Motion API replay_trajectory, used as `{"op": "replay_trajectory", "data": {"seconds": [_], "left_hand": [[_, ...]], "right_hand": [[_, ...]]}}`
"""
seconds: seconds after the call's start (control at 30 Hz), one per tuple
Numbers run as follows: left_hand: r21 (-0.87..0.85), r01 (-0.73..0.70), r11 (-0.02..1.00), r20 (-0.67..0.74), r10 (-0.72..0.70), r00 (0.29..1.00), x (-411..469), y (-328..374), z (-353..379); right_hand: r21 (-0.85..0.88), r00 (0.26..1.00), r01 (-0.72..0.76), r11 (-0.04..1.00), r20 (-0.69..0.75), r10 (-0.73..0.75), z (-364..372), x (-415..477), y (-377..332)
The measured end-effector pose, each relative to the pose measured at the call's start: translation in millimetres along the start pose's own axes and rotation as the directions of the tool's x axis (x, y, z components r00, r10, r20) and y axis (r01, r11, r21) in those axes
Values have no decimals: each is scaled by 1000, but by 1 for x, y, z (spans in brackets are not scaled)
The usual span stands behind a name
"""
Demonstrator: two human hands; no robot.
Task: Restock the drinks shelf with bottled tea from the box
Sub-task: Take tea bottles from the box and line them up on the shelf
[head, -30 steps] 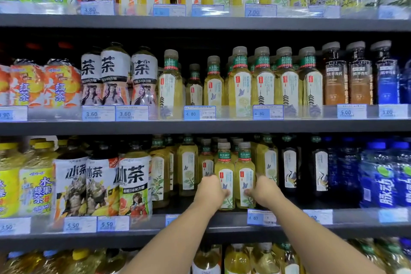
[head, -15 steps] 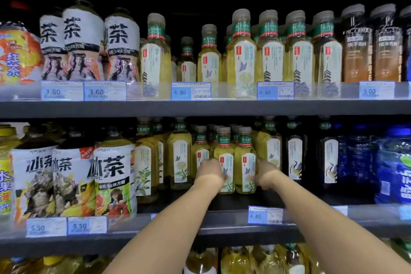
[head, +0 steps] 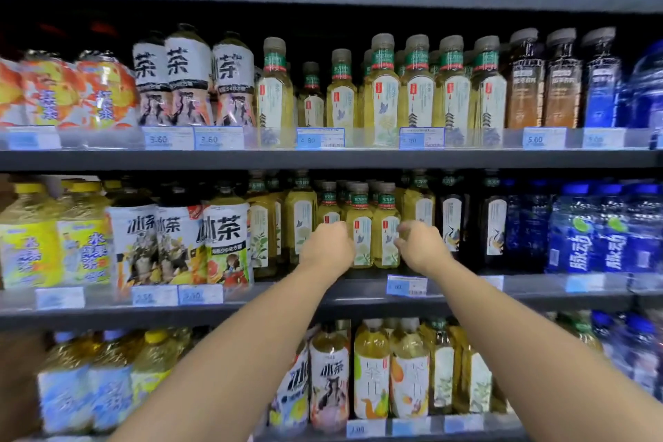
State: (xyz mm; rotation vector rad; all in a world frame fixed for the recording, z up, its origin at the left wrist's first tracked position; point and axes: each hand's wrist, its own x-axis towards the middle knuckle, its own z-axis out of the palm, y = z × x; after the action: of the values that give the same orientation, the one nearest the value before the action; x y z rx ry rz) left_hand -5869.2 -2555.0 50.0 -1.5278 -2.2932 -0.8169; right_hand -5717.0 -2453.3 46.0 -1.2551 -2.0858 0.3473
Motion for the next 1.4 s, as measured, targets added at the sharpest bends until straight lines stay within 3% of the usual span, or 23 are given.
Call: {"op": "replay_trajectory", "data": {"seconds": [0.23,0.4,0.67,0.73,0.87,0.93,1.03,1.1,1.27,1.33,1.4], "left_hand": [[-18,-9,1000,-50,8,999,-96,-11,-28],[-80,-117,990,-73,112,991,-181,-24,-1],[-73,-105,992,105,112,988,-291,-55,117],[-62,-56,997,216,68,974,-320,-66,155],[-6,45,999,476,-37,878,-373,-95,231],[75,4,997,539,-44,841,-391,-112,260],[224,-177,958,586,13,810,-409,-139,288],[266,-206,942,608,2,794,-418,-161,303],[290,-172,941,639,-57,767,-441,-203,340],[227,-114,967,615,-51,787,-447,-210,350],[152,-44,987,548,-48,835,-450,-213,356]], "right_hand": [[35,999,49,998,-4,-49,2,-110,-19],[78,997,79,994,-8,-78,34,-190,3],[34,984,27,999,178,-32,134,-297,86],[6,969,1,1000,246,-2,170,-320,111],[-66,922,-91,994,373,109,234,-365,156],[-67,883,-139,988,444,154,264,-380,175],[-75,797,-249,966,551,248,305,-399,194],[-107,748,-283,953,597,289,329,-408,204],[-184,590,-312,932,731,342,394,-425,214],[-241,493,-279,930,795,354,421,-430,217],[-259,444,-283,923,818,366,439,-433,217]]}}
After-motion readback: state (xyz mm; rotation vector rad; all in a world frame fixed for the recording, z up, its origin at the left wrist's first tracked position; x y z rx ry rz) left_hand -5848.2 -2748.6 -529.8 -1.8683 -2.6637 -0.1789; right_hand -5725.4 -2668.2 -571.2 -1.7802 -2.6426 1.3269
